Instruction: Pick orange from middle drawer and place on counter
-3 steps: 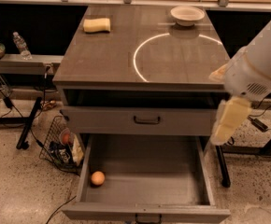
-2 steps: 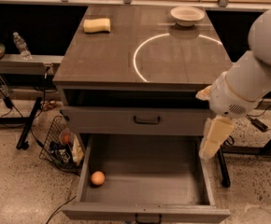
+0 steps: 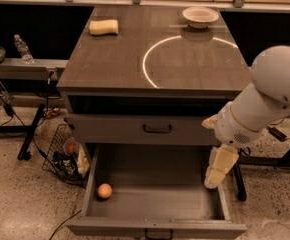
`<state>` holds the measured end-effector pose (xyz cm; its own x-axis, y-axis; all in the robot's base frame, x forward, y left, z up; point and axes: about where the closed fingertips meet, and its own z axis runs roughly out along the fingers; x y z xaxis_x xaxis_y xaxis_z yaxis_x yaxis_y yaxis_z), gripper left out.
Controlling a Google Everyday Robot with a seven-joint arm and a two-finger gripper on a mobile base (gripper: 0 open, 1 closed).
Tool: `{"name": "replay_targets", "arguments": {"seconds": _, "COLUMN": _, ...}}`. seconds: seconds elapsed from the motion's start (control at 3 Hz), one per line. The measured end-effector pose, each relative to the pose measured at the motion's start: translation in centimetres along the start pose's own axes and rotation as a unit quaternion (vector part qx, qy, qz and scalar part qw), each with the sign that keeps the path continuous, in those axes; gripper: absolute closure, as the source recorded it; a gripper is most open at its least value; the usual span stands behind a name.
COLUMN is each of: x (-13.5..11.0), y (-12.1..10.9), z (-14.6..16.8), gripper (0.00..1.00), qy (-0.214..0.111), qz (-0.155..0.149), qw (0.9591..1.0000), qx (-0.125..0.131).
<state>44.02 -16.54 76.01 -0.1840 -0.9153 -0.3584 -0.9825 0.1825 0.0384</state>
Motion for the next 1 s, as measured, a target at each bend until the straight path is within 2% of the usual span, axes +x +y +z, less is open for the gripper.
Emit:
{"name": "replay_targets", "arguments": {"seconds": 0.33, "x": 0.5, "y": -0.1, "z": 2.8, "gripper": 0.00, "qy": -0.021, "qz": 0.029, "qw": 0.9993, "qx": -0.011}}
{"name": "replay_targets", "arguments": {"seconds": 0.67, "x": 0.0, "y": 0.3, "z": 8.7, "gripper": 0.00, "qy": -0.043, "qz": 0.046, "qw": 0.9976, "qx": -0.028}}
{"name": "replay_targets", "arguments": {"seconds": 1.0, "x": -1.3, "y": -0.3, "z": 14.9, "gripper": 0.00, "qy": -0.070, "qz": 0.044, "qw": 0.9962, "qx": -0.028}}
